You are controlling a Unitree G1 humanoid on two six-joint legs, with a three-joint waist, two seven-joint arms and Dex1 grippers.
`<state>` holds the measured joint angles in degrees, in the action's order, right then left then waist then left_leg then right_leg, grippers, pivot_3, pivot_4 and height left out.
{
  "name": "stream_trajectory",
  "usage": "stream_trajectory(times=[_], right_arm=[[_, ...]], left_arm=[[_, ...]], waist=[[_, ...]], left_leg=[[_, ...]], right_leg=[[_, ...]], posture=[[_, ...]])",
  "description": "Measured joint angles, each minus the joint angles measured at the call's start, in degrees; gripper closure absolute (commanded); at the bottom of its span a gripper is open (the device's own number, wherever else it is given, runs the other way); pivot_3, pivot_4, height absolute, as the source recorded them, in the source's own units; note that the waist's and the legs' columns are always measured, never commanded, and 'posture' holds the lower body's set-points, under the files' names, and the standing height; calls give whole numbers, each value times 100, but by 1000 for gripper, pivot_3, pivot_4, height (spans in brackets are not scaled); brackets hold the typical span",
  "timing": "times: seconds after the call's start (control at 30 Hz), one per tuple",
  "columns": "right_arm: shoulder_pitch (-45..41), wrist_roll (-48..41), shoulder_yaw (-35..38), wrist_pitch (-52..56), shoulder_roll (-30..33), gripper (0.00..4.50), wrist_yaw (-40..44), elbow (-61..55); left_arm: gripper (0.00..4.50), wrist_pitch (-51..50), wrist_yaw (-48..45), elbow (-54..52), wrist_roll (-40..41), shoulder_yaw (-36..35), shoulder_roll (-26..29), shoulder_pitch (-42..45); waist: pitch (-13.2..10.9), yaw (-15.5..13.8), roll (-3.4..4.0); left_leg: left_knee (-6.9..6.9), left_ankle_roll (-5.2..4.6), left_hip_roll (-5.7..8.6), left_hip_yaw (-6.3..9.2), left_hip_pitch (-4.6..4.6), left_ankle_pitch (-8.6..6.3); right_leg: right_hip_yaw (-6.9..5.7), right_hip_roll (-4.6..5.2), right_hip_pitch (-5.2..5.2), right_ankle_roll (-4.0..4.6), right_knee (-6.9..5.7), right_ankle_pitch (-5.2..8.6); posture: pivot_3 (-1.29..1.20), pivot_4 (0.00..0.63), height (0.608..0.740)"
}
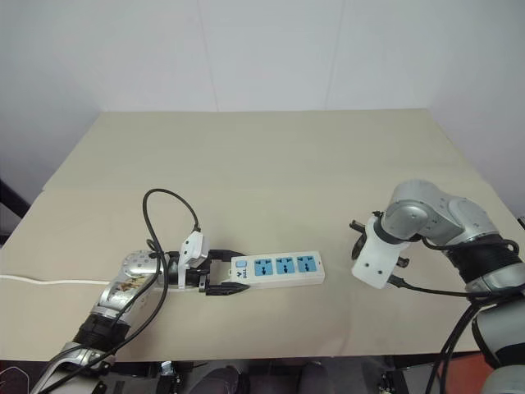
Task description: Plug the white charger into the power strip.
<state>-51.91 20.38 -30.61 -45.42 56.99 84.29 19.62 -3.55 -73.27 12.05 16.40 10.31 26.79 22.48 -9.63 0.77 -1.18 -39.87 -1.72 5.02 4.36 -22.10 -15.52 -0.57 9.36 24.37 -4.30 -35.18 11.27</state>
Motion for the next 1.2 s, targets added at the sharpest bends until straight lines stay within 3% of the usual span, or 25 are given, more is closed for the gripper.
stream_trajectory(times=[0.47,0.67,0.93,1.2], right_arm=[[803,-2529,2262,4508,-1347,3397,-1486,-1264],[1209,-4163,2930,6089,-2060,3397,-1937,-2246],[1852,-4729,2871,6890,-2545,3397,-2301,-2731],[2114,-4766,2696,6817,-2817,3397,-2243,-2745]], left_arm=[[1219,1356,-232,740,-149,41,-220,50],[1219,1370,-578,1145,-84,48,-251,309],[1219,1304,-750,1297,-65,53,-237,428],[1219,1262,-824,1347,-61,52,-232,460]], waist=[[1,-54,0],[1,-53,0],[2,-12,1],[2,-6,1]], left_leg=[[1,-1,-2,3,-4,0],[0,-4,-3,5,-3,-3],[0,-7,0,4,-2,-4],[1,-6,-1,4,1,-3]], right_leg=[[-1,4,3,5,4,-3],[-3,3,0,5,2,-3],[-3,1,1,4,-3,-3],[-4,0,1,4,-3,-3]], posture=[[0,150,740],[0,150,740],[0,150,740],[0,150,740]])
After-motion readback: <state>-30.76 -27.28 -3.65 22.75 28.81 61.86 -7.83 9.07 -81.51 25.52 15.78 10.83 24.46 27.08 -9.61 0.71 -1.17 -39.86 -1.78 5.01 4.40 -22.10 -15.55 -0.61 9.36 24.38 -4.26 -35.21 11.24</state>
